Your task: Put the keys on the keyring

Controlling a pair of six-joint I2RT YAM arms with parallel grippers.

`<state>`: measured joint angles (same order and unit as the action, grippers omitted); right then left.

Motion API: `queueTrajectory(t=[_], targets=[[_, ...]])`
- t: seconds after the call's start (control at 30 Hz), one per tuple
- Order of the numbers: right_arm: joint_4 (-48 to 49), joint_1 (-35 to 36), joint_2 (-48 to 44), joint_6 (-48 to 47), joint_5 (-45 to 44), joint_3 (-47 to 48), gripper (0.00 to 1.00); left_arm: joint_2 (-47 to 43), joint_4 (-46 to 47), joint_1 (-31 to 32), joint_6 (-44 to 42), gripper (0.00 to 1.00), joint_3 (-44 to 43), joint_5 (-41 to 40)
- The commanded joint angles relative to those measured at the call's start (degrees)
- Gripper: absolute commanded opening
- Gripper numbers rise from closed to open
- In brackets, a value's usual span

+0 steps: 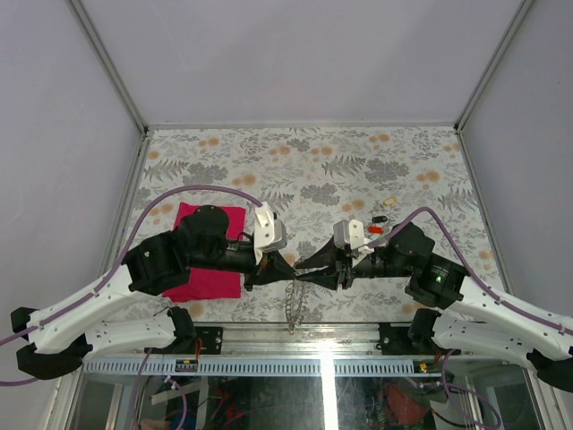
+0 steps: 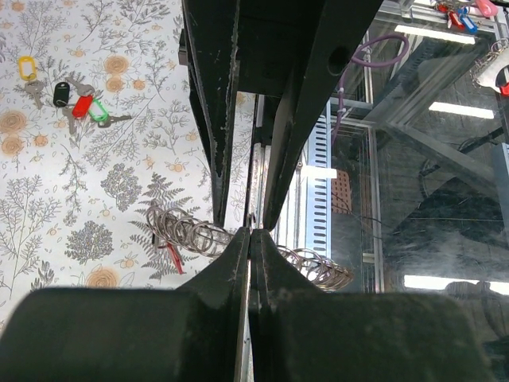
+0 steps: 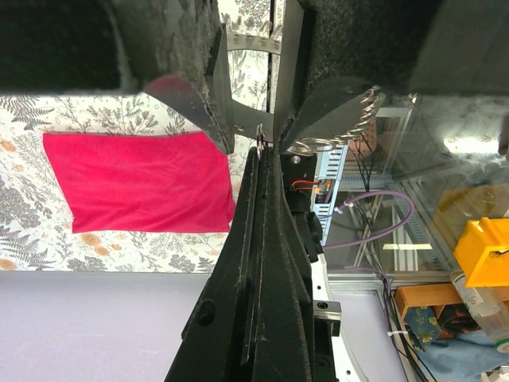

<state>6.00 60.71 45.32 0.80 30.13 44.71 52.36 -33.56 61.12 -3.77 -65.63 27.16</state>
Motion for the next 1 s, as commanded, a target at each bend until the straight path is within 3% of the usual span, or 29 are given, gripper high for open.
queueTrajectory(t=[0.0,0.6,0.8,0.9,0.97], targets=[[2.1,0.3,0.6,-0.8,1.0,0.7,0.34,-0.9,4.6,0.2,-0.9,0.0,-2.0,1.0],[1.0,0.3,0.3,-0.8,1.6,0.7,0.38,-1.5,3.9,0.2,-1.0,0.0,-2.1,-0.2],[2.2,0.3,0.4,0.0,2.0,0.5,0.2,-1.4,3.9,0.2,-1.0,0.0,-2.1,-0.2],[3.2,0.3,0.6,0.7,2.9,0.5,0.03,-1.3,3.9,0.2,-1.0,0.0,-2.1,-0.3],[3.8,0.3,0.7,1.1,3.3,0.5,0.0,-1.3,3.9,0.2,-0.9,0.0,-2.1,-0.5]])
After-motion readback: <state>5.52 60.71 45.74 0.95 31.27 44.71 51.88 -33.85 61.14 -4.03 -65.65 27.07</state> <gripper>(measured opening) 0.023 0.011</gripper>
